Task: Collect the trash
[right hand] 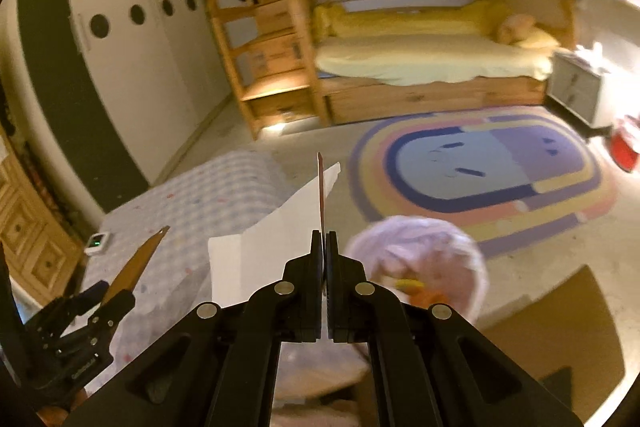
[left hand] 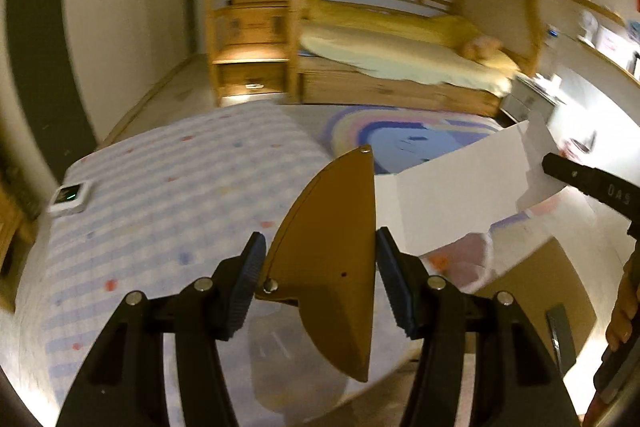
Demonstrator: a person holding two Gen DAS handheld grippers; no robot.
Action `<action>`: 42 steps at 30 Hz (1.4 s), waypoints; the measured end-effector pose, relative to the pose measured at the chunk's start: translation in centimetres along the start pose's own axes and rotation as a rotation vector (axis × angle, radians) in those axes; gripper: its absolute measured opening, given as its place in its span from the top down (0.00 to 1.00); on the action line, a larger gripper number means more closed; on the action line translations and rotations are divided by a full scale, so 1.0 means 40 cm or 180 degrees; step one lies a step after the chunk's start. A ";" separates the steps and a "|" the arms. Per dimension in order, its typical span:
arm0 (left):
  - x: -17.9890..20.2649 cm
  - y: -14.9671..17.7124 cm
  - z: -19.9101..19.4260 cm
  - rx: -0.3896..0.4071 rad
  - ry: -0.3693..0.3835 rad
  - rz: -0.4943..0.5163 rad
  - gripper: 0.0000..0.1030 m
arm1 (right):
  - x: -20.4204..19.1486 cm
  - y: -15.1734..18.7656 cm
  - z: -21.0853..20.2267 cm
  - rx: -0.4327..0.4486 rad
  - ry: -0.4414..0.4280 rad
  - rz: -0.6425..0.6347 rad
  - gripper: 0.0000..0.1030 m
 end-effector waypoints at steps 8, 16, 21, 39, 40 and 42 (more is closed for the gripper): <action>0.178 -0.045 0.059 0.0003 0.0327 0.0308 0.47 | 0.143 0.018 -0.027 0.0069 0.0489 0.0086 0.99; 0.262 -0.073 0.114 -0.0022 0.0416 0.0433 0.46 | 0.237 -0.002 0.041 0.0053 0.0874 0.0141 0.99; 0.280 -0.083 0.140 -0.0056 0.0424 0.0451 0.46 | 0.267 -0.008 0.103 -0.0059 0.0817 0.0141 0.91; 0.370 -0.141 0.244 -0.0042 0.0628 0.0643 0.28 | 0.280 -0.024 0.079 0.0026 0.0457 0.0293 0.69; 0.371 -0.142 0.240 -0.0017 0.0608 0.0644 0.27 | 0.282 -0.025 0.072 0.0043 0.0453 0.0307 0.68; 0.358 -0.146 0.233 0.0011 0.0546 0.0628 0.23 | 0.281 -0.026 0.061 0.0060 0.0435 0.0322 0.67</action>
Point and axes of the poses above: each gripper's, at about its wrist camera, not at the fingertips, and z roughly the way its jaws point, x to its right, y to its underside, the point moved 1 cm from there along z, roughly the way its jaws point, and after that the axes turned 1 degree about y, right-handed, at the moved point
